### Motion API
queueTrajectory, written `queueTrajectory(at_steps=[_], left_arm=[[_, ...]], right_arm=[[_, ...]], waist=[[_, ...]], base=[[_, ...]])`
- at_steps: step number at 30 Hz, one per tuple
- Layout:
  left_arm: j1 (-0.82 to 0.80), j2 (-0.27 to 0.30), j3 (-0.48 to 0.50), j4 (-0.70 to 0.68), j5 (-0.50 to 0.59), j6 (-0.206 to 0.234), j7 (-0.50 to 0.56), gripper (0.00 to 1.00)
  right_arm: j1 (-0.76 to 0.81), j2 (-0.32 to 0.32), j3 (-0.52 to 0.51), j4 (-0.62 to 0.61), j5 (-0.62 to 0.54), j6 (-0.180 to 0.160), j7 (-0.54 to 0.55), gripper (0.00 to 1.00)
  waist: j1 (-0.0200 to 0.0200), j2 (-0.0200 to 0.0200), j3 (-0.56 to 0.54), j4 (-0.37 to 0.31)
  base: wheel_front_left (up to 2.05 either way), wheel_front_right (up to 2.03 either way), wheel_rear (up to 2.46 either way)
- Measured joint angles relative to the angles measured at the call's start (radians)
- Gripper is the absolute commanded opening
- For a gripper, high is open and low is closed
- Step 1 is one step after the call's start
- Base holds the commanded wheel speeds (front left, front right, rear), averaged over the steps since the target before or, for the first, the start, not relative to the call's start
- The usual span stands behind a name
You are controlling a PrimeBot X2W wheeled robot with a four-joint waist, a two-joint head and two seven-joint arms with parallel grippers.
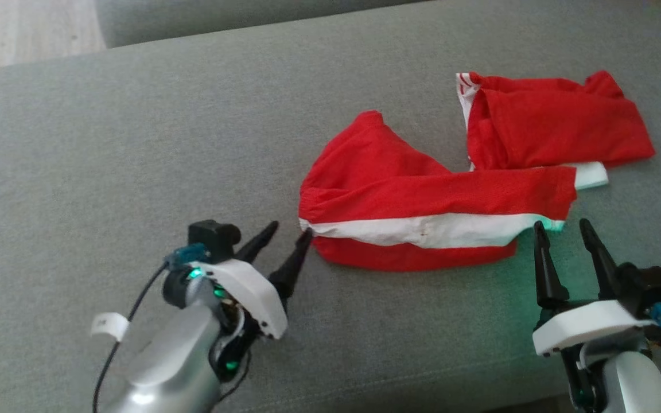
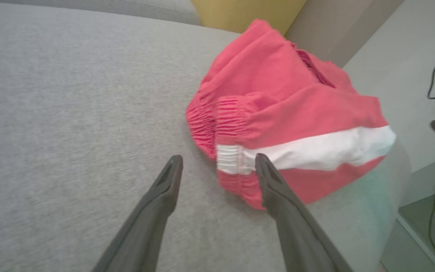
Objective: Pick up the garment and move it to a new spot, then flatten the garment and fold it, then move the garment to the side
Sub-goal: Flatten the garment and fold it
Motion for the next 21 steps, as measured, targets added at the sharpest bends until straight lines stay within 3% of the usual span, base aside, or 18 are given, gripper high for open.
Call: queueTrajectory(at_steps=[19,20,21], left_arm=[[-0.097,0.010,-0.147,0.085,-0.091,0.000,-0.064,1.00],[-0.101,0.010,-0.148,0.089,-0.095,0.000,-0.065,0.93],[-0.103,0.009,-0.148,0.093,-0.097,0.000,-0.067,0.48]], right_arm=[[-0.004,0.000,0.008,0.010,0.004,0.000,-0.009,1.00],[-0.004,0.000,0.008,0.013,0.004,0.000,-0.009,1.00],[-0.004,0.000,0.006,0.016,0.004,0.000,-0.009,1.00]], waist=[[0.0000,0.0000,0.029,-0.039],[0.0000,0.0000,0.029,-0.039],[0.0000,0.0000,0.029,-0.039]], base=[[0.00,0.00,0.00],[0.00,0.00,0.00],[0.00,0.00,0.00]])
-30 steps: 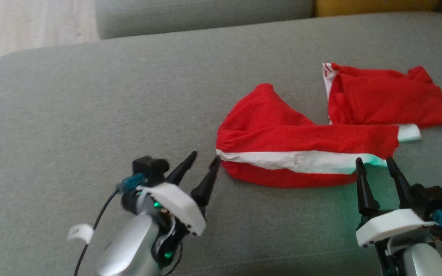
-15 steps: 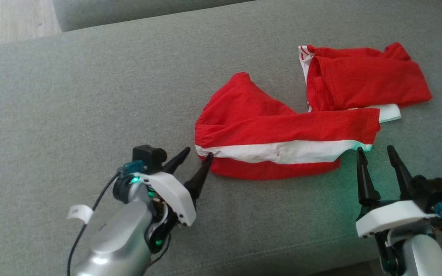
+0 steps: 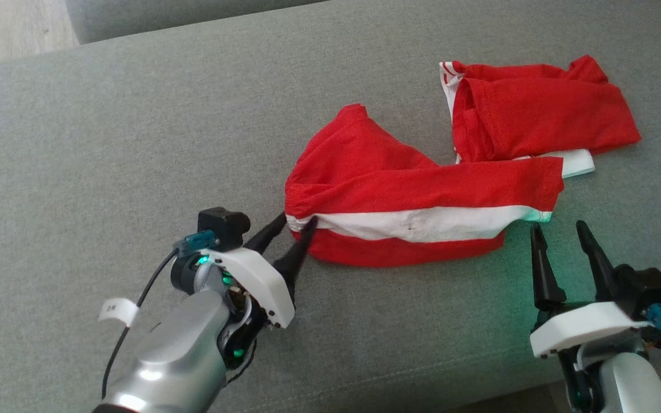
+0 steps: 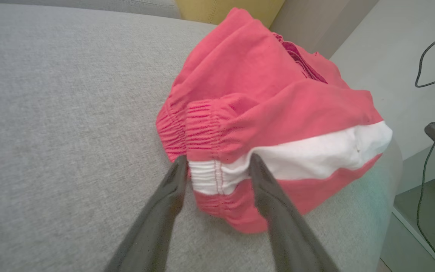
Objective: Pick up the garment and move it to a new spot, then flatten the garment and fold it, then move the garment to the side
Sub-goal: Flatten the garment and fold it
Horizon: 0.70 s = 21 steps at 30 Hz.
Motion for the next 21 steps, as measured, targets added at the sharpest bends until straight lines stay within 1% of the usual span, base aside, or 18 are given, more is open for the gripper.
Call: queueTrajectory(at_steps=[2,3,12,16,21], left_arm=[[0.000,0.000,0.000,0.007,-0.007,0.000,-0.007,0.09],[0.000,0.000,-0.001,0.010,-0.008,0.000,-0.011,0.00],[0.000,0.001,-0.007,0.004,-0.017,0.000,-0.023,0.00],[0.001,0.001,-0.006,0.002,-0.018,0.000,-0.023,0.00],[0.002,0.001,-0.006,0.000,-0.015,0.000,-0.024,0.00]], right_arm=[[0.000,0.000,-0.001,0.007,0.000,0.000,-0.002,1.00],[0.000,0.000,-0.001,0.011,0.000,0.000,-0.002,1.00],[-0.003,0.000,-0.017,0.065,0.014,0.000,0.012,1.00],[-0.040,0.000,-0.050,0.126,0.035,0.000,0.040,1.00],[-0.091,0.000,-0.051,0.205,0.074,0.000,0.061,1.00]], waist=[[0.0000,0.0000,-0.003,0.001],[0.0000,0.0000,-0.005,0.002],[0.0000,0.0000,-0.031,0.028],[0.0000,0.0000,-0.034,0.042],[0.0000,0.0000,-0.031,0.053]], base=[[0.00,0.00,0.00],[0.00,0.00,0.00],[0.00,0.00,0.00],[0.00,0.00,0.00],[0.00,0.00,0.00]])
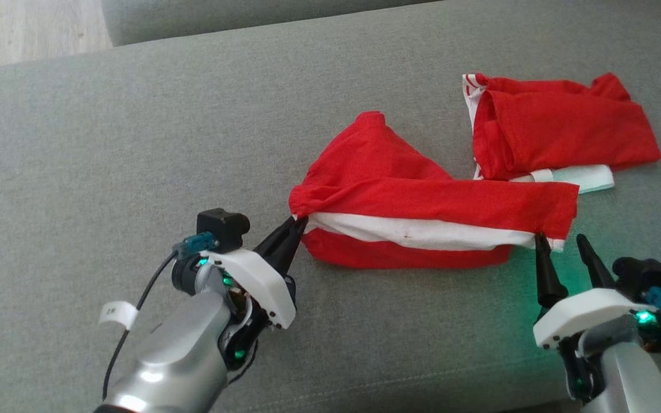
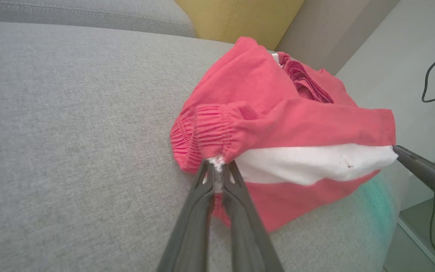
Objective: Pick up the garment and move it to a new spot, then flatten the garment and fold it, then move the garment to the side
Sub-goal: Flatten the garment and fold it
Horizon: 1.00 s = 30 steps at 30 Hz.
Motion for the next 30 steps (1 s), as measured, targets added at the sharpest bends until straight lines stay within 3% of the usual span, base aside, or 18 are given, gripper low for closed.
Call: queueTrajectory(at_steps=[7,22,23,24,25,26,30], left_arm=[[0.000,-0.004,0.005,-0.001,0.010,0.000,0.000,0.00],[0.007,-0.007,0.030,-0.001,0.036,0.000,-0.001,0.00],[0.007,-0.008,0.031,-0.001,0.036,0.000,-0.001,0.00],[0.007,-0.008,0.031,-0.001,0.036,0.000,-0.001,0.00],[0.007,-0.009,0.031,-0.001,0.036,0.000,-0.001,0.00],[0.007,-0.009,0.032,-0.001,0.036,0.000,-0.001,0.00],[0.007,-0.012,0.032,-0.001,0.044,0.000,-0.001,0.00]], right_arm=[[-0.020,0.000,0.019,0.069,0.037,0.000,0.002,1.00],[-0.020,0.000,0.063,0.085,0.094,0.000,-0.007,1.00],[-0.020,0.000,0.067,0.085,0.095,0.000,-0.006,0.82],[-0.020,0.000,0.071,0.085,0.098,0.000,-0.006,0.48],[-0.020,0.000,0.072,0.085,0.101,0.000,-0.006,0.30],[-0.020,0.000,0.072,0.084,0.101,0.000,-0.006,0.00],[-0.018,0.000,0.076,0.081,0.102,0.000,-0.006,0.00]], waist=[[0.0000,0.0000,0.000,0.008],[0.0000,0.0000,-0.009,-0.002],[0.0000,0.0000,-0.009,-0.002],[0.0000,0.0000,-0.010,-0.002],[0.0000,0.0000,-0.011,-0.001],[0.0000,0.0000,-0.011,-0.001],[0.0000,0.0000,-0.015,0.002]], base=[[0.00,0.00,0.00],[0.00,0.00,0.00],[0.00,0.00,0.00],[0.00,0.00,0.00],[0.00,0.00,0.00],[0.00,0.00,0.00],[0.00,0.00,0.00]])
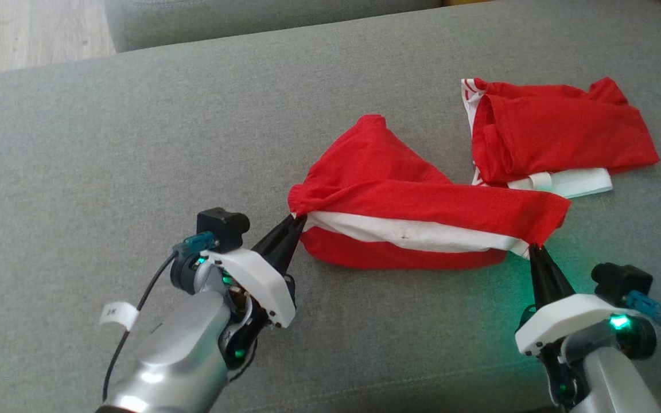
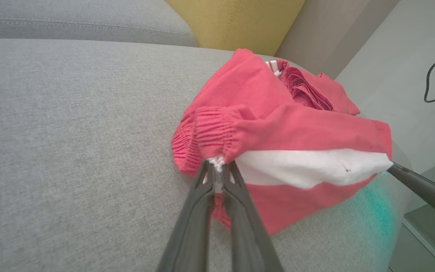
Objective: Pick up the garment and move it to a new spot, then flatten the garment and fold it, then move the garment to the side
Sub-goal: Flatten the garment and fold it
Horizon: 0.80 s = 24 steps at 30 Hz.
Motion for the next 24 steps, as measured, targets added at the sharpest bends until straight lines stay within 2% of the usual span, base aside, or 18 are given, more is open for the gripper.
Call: queueTrajectory(at_steps=[11,24], left_arm=[[0.004,-0.001,0.008,0.001,0.000,0.000,0.000,0.00],[0.017,0.045,0.072,-0.083,0.036,0.000,0.000,0.00]], right_arm=[[0.013,0.000,0.004,-0.070,0.000,0.000,0.022,0.00],[0.026,-0.003,0.006,-0.356,-0.029,0.000,0.173,0.00]], waist=[[0.0000,0.0000,-0.028,0.002],[0.0000,0.0000,-0.115,0.020]], base=[[0.00,0.00,0.00],[0.00,0.00,0.00]])
